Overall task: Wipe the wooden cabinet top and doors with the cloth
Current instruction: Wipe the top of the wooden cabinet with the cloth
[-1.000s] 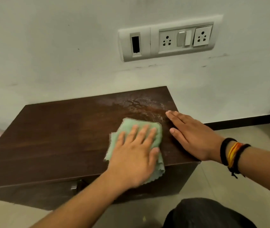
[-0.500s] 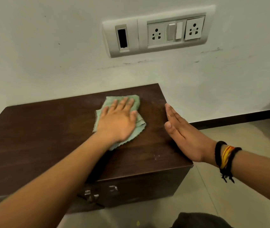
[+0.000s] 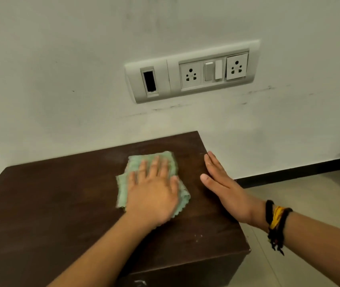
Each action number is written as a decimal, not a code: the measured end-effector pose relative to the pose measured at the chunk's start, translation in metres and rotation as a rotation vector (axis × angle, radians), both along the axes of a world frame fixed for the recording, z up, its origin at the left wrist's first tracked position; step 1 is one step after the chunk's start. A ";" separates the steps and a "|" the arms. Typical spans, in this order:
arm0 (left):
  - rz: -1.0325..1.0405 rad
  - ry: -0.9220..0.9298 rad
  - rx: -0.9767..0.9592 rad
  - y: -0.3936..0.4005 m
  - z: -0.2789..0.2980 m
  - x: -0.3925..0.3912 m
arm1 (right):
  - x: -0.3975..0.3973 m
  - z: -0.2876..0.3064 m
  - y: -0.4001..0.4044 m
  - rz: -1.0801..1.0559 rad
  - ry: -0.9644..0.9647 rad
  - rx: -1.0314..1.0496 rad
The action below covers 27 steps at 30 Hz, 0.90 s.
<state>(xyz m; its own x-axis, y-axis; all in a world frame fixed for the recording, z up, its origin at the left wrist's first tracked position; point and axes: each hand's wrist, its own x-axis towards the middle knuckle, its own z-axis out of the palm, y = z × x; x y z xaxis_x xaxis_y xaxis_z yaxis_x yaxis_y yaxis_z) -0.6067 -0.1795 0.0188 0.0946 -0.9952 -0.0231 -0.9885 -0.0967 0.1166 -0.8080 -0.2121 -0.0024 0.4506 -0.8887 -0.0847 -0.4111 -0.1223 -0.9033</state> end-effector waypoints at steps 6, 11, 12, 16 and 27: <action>0.056 0.016 -0.045 -0.067 0.004 0.041 | 0.004 -0.002 -0.002 -0.021 -0.103 0.056; -0.030 -0.002 -0.043 -0.030 -0.002 0.002 | 0.006 -0.005 -0.004 -0.102 -0.262 0.099; -0.120 0.003 -0.054 -0.046 -0.001 -0.002 | 0.007 -0.002 -0.005 -0.116 -0.289 0.113; 0.093 -0.001 -0.055 -0.073 0.007 0.065 | 0.012 -0.003 -0.012 -0.143 -0.353 0.152; -0.025 0.000 -0.039 -0.080 -0.003 0.035 | 0.020 -0.013 -0.030 -0.251 -0.555 0.225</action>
<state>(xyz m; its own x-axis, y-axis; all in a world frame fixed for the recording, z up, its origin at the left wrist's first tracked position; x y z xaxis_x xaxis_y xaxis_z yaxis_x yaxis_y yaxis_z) -0.5714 -0.2596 0.0155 0.0700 -0.9974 0.0154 -0.9905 -0.0676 0.1194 -0.7883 -0.2419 -0.0153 0.2620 -0.9603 -0.0957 0.1331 0.1342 -0.9820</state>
